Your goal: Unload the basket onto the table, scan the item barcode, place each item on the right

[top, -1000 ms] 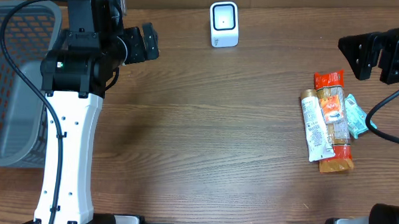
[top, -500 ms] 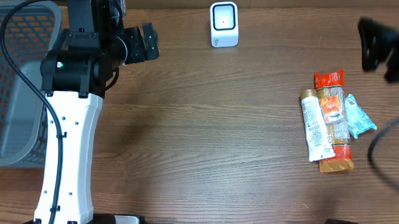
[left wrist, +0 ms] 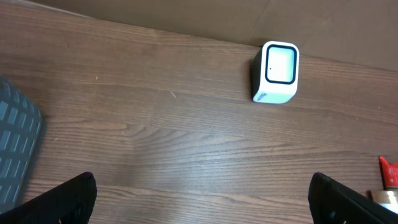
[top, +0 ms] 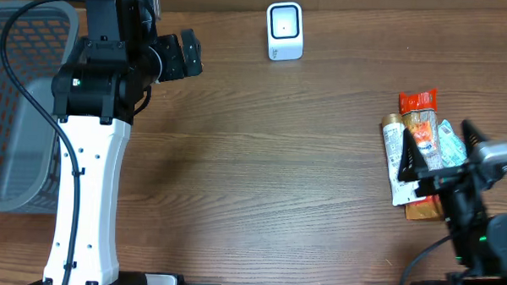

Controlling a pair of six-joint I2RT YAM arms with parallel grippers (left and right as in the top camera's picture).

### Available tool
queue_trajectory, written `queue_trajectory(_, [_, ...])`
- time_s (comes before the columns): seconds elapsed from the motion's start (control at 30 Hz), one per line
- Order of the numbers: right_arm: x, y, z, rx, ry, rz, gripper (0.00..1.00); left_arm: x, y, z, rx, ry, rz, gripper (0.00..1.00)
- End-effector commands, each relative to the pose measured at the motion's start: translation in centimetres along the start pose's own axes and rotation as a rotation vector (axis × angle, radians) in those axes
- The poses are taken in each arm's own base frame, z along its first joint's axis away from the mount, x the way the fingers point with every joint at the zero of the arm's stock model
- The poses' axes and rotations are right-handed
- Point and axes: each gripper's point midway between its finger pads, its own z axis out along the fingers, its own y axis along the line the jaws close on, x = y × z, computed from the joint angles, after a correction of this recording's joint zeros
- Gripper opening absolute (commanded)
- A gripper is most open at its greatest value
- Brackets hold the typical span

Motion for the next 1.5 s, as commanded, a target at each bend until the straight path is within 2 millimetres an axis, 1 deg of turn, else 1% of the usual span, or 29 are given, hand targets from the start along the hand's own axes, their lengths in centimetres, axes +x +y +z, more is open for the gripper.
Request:
queue_trajectory(0.0, [3.2, -1.3, -0.5, 0.050, -0.033, 0.129, 1.00, -0.2, 0.1, 0.0, 0.005, -0.003, 0.012, 1.00])
queue_trajectory(0.07, [5.1, -1.7, -0.8, 0.056, -0.043, 0.132, 1.00, -0.2, 0.1, 0.0, 0.005, -0.003, 0.012, 1.00])
queue_trajectory(0.2, [7.8, -2.7, -1.3, 0.097, -0.028, 0.134, 1.00, -0.2, 0.1, 0.0, 0.005, -0.003, 0.012, 1.00])
queue_trajectory(0.37, [9.3, -3.9, -2.0, 0.153, -0.047, 0.131, 1.00, -0.2, 0.1, 0.0, 0.005, -0.003, 0.012, 1.00])
queue_trajectory(0.43, [10.1, -4.0, -2.2, 0.156, -0.050, 0.131, 1.00, -0.2, 0.1, 0.0, 0.005, -0.003, 0.012, 1.00])
queue_trajectory(0.5, [11.2, -4.0, -2.4, 0.153, -0.013, 0.133, 1.00, -0.2, 0.1, 0.0, 0.005, -0.003, 0.012, 1.00])
queue_trajectory(0.6, [12.2, -3.9, -2.7, 0.150, 0.025, 0.135, 1.00, -0.2, 0.1, 0.0, 0.005, -0.003, 0.012, 1.00])
queue_trajectory(0.7, [12.3, -3.8, -2.9, 0.151, 0.028, 0.135, 1.00, -0.2, 0.1, 0.0, 0.005, -0.003, 0.012, 1.00])
queue_trajectory(0.77, [12.7, -3.9, -2.9, 0.154, 0.045, 0.136, 1.00, -0.2, 0.1, 0.0, 0.005, -0.003, 0.012, 1.00])
queue_trajectory(1.47, [12.7, -3.9, -2.9, 0.154, 0.043, 0.136, 1.00, -0.2, 0.1, 0.0, 0.005, -0.003, 0.012, 1.00])
